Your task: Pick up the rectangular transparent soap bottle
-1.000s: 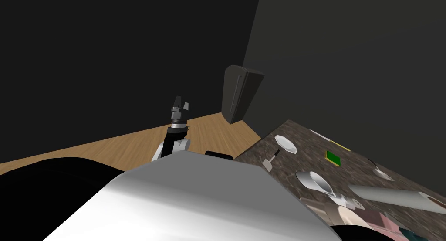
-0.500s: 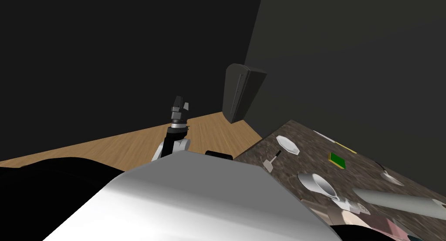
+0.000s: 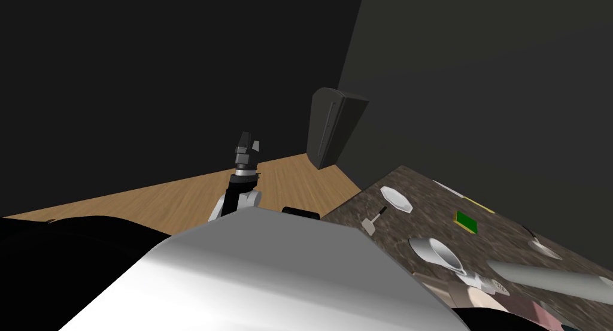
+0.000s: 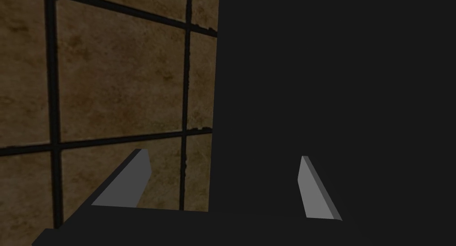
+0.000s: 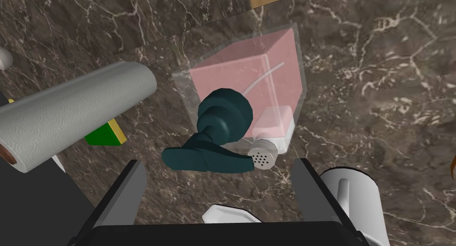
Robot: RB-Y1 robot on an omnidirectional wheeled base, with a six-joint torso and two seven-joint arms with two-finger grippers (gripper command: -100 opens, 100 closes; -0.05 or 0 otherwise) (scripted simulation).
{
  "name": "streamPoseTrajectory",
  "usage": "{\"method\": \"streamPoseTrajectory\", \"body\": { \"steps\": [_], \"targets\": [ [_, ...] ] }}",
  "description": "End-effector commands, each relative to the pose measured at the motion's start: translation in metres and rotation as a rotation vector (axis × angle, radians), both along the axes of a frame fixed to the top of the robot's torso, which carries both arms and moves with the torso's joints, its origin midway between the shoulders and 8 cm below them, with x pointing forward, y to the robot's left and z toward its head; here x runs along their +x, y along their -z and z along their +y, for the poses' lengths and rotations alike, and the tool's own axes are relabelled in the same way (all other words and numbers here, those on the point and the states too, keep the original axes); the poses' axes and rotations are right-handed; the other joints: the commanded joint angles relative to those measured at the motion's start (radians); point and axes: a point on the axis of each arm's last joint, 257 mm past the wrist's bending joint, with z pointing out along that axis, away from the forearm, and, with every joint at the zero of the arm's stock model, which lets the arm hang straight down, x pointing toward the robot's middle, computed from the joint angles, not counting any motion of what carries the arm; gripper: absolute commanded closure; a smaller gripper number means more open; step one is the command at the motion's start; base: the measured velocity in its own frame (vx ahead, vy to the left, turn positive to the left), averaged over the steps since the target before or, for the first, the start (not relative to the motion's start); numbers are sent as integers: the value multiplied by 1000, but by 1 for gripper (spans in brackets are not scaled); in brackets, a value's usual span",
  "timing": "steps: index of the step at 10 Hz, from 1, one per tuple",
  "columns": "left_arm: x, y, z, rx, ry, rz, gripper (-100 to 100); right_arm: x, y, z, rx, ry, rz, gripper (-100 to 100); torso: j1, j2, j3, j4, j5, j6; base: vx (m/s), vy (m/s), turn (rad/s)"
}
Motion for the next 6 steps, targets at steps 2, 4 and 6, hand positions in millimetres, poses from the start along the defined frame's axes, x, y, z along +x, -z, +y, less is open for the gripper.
{"method": "streamPoseTrajectory", "body": {
  "steps": [2, 4, 6],
  "targets": [
    [0, 0, 0, 0, 0, 0, 0, 7, -1, -2, 0, 10, -22, -100, 1, 0, 0, 0, 0, -1, -32, 2, 57],
    [0, 0, 0, 0, 0, 0, 0, 3, 2, -4, -3, 15, -5, -100, 0, 0, 0, 0, 0, 0, -26, -3, 28],
    [0, 0, 0, 0, 0, 0, 0, -5, 9, 0, 12, 25, 11, -100, 0, 0, 0, 0, 0, 0, -23, -1, 26]
  ]
}}
